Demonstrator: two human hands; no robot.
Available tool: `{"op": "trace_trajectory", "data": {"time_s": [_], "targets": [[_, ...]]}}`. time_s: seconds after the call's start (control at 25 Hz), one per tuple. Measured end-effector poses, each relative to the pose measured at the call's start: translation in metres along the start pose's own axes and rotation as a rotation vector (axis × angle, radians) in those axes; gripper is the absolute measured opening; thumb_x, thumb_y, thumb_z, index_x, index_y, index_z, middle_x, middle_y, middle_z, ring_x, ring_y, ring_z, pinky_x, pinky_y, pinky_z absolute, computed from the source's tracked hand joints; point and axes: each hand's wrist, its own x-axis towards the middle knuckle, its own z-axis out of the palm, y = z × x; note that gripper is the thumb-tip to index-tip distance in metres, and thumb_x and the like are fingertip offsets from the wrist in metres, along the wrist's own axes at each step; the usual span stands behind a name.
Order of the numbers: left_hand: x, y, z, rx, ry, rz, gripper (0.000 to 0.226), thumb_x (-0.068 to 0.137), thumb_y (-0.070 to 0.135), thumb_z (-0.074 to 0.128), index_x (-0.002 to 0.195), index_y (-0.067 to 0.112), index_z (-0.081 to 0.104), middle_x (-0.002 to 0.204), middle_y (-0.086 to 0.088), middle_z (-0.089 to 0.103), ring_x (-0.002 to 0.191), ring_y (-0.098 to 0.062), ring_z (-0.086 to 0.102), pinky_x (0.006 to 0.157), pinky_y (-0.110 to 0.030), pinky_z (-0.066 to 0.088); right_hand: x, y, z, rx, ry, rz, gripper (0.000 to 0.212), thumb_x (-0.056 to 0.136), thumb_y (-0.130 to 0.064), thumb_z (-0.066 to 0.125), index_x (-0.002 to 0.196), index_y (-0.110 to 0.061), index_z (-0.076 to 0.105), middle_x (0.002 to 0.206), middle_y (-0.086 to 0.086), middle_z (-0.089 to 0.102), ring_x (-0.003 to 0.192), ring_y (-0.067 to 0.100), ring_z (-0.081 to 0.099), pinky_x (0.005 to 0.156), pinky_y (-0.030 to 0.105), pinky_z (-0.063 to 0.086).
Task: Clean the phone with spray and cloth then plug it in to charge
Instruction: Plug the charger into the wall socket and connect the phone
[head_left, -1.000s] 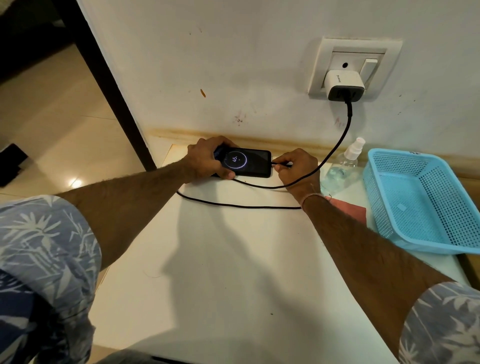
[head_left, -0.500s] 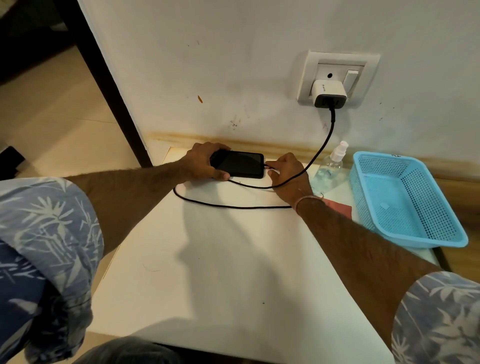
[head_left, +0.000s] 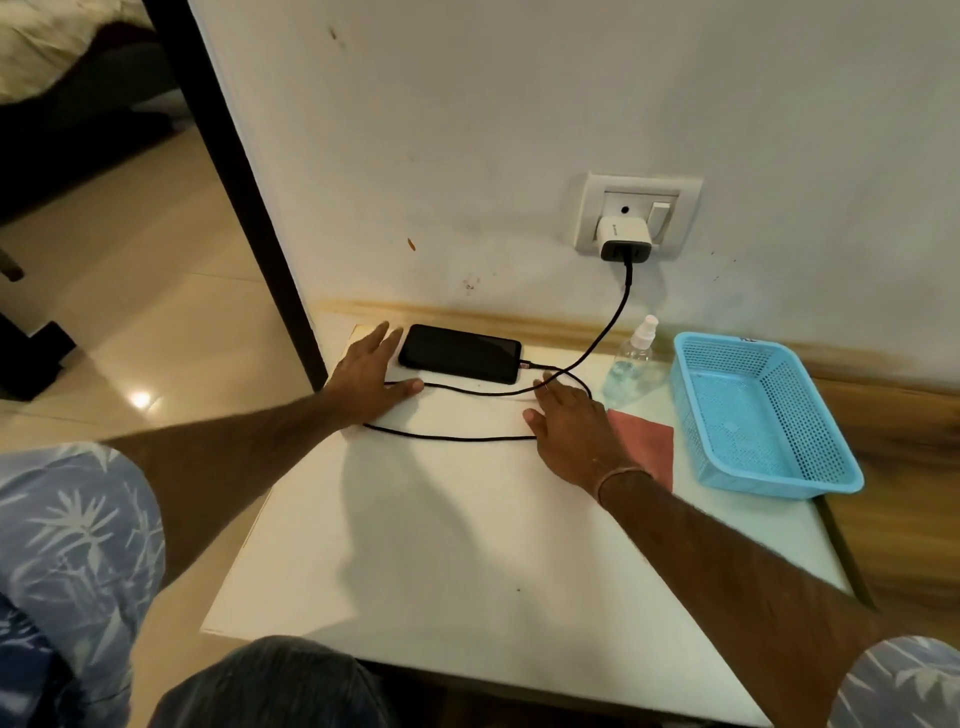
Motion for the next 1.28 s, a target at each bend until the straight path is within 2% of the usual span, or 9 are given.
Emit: {"op": "trace_trajectory", "data": {"time_s": [0.12, 0.2, 0.28, 0.52, 0.84, 0.96, 1.04, 1.12, 1.28], "targets": [[-0.042, 0.0, 0.008, 0.055, 0.103, 0.081, 0.064, 0.098, 0.047, 0.059, 0.151, 0.019, 0.04, 0.159, -0.006, 0.034, 0.145, -0.029, 0.028, 0.117, -0.046, 0.026, -0.033, -0.01, 0.001, -0.043, 0.096, -0.02, 0.047, 0.1, -0.034, 0.04, 0.142, -0.012, 0.042, 0.15, 0.009, 0.039, 0.137, 0.028, 0.036, 0.111, 0.041, 0.03], [-0.066, 0.001, 0.016, 0.092, 0.126, 0.177, 0.033, 0.097, 0.038, 0.062, 0.125, 0.021, 0.059, 0.131, -0.003, 0.054, 0.124, -0.026, 0.046, 0.103, -0.038, 0.036, -0.052, -0.016, 0.004, -0.108, 0.192, -0.087, 0.033, 0.096, -0.03, 0.048, 0.124, -0.015, 0.058, 0.127, 0.006, 0.055, 0.116, 0.028, 0.053, 0.095, 0.039, 0.042], [-0.081, 0.004, 0.022, 0.073, 0.093, 0.217, 0.012, 0.098, 0.025, 0.061, 0.108, 0.019, 0.064, 0.112, -0.001, 0.059, 0.111, -0.025, 0.053, 0.094, -0.033, 0.041, -0.063, -0.019, 0.007, -0.129, 0.173, -0.159, 0.027, 0.096, -0.029, 0.047, 0.116, -0.016, 0.061, 0.113, 0.003, 0.057, 0.102, 0.024, 0.055, 0.088, 0.036, 0.043], [-0.078, 0.015, 0.021, 0.071, 0.151, 0.171, 0.024, 0.102, 0.018, 0.055, 0.12, 0.009, 0.068, 0.123, -0.009, 0.062, 0.115, -0.026, 0.052, 0.098, -0.035, 0.044, -0.056, -0.016, 0.014, -0.045, 0.079, -0.125, 0.044, 0.102, -0.031, 0.036, 0.142, -0.014, 0.042, 0.147, 0.008, 0.04, 0.136, 0.024, 0.037, 0.113, 0.034, 0.029], [-0.057, 0.029, 0.027, 0.061, 0.259, 0.022, 0.026, 0.103, 0.017, 0.053, 0.117, 0.007, 0.073, 0.119, -0.012, 0.064, 0.116, -0.031, 0.052, 0.095, -0.042, 0.047, -0.04, -0.014, 0.011, 0.065, 0.06, -0.053, 0.046, 0.102, -0.028, 0.037, 0.145, -0.011, 0.037, 0.152, 0.007, 0.033, 0.138, 0.023, 0.035, 0.113, 0.031, 0.031], [-0.068, 0.045, 0.031, 0.064, 0.307, -0.024, 0.021, 0.095, 0.008, 0.061, 0.112, 0.008, 0.072, 0.117, -0.011, 0.063, 0.114, -0.031, 0.053, 0.096, -0.04, 0.045, -0.041, -0.011, 0.0, 0.192, 0.034, -0.029, 0.041, 0.1, -0.026, 0.044, 0.139, -0.014, 0.047, 0.143, 0.005, 0.047, 0.129, 0.022, 0.046, 0.106, 0.031, 0.038], [-0.08, 0.072, 0.035, 0.034, 0.293, 0.025, 0.023, 0.084, 0.001, 0.064, 0.105, 0.009, 0.07, 0.11, -0.009, 0.064, 0.107, -0.029, 0.054, 0.092, -0.038, 0.045, -0.048, -0.007, -0.013, 0.247, 0.165, -0.008, 0.026, 0.097, -0.026, 0.049, 0.117, -0.017, 0.063, 0.115, 0.002, 0.066, 0.106, 0.021, 0.061, 0.086, 0.029, 0.048], [-0.091, 0.111, 0.041, -0.146, 0.215, 0.156, 0.026, 0.076, -0.007, 0.06, 0.097, 0.007, 0.07, 0.099, -0.008, 0.068, 0.099, -0.03, 0.06, 0.086, -0.038, 0.048, -0.054, 0.001, -0.027, 0.195, 0.378, 0.102, 0.015, 0.093, -0.027, 0.053, 0.091, -0.022, 0.068, 0.085, -0.003, 0.07, 0.08, 0.019, 0.065, 0.065, 0.025, 0.046], [-0.082, 0.196, 0.056, -0.504, 0.071, 0.268, 0.036, 0.091, -0.003, 0.055, 0.122, 0.006, 0.071, 0.118, -0.008, 0.074, 0.109, -0.022, 0.068, 0.098, -0.028, 0.051, -0.047, 0.015, -0.054, 0.603, 0.577, 0.499, 0.015, 0.09, -0.018, 0.057, 0.101, -0.013, 0.065, 0.099, 0.007, 0.071, 0.092, 0.025, 0.066, 0.082, 0.03, 0.049]]}}
